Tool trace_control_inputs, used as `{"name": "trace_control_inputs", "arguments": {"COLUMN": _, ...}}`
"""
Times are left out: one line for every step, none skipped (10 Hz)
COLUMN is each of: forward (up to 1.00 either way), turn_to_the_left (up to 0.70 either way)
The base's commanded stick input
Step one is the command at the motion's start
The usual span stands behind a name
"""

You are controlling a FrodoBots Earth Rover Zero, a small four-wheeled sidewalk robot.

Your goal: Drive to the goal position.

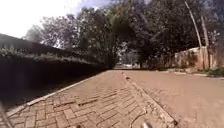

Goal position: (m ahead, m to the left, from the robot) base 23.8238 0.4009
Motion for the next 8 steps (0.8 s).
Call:
{"name": "trace_control_inputs", "arguments": {"forward": 0.7, "turn_to_the_left": 0.0}}
{"name": "trace_control_inputs", "arguments": {"forward": 0.7, "turn_to_the_left": 0.0}}
{"name": "trace_control_inputs", "arguments": {"forward": 0.7, "turn_to_the_left": 0.0}}
{"name": "trace_control_inputs", "arguments": {"forward": 0.7, "turn_to_the_left": 0.0}}
{"name": "trace_control_inputs", "arguments": {"forward": 0.7, "turn_to_the_left": 0.0}}
{"name": "trace_control_inputs", "arguments": {"forward": 0.7, "turn_to_the_left": 0.0}}
{"name": "trace_control_inputs", "arguments": {"forward": 0.7, "turn_to_the_left": 0.0}}
{"name": "trace_control_inputs", "arguments": {"forward": 0.7, "turn_to_the_left": 0.0}}
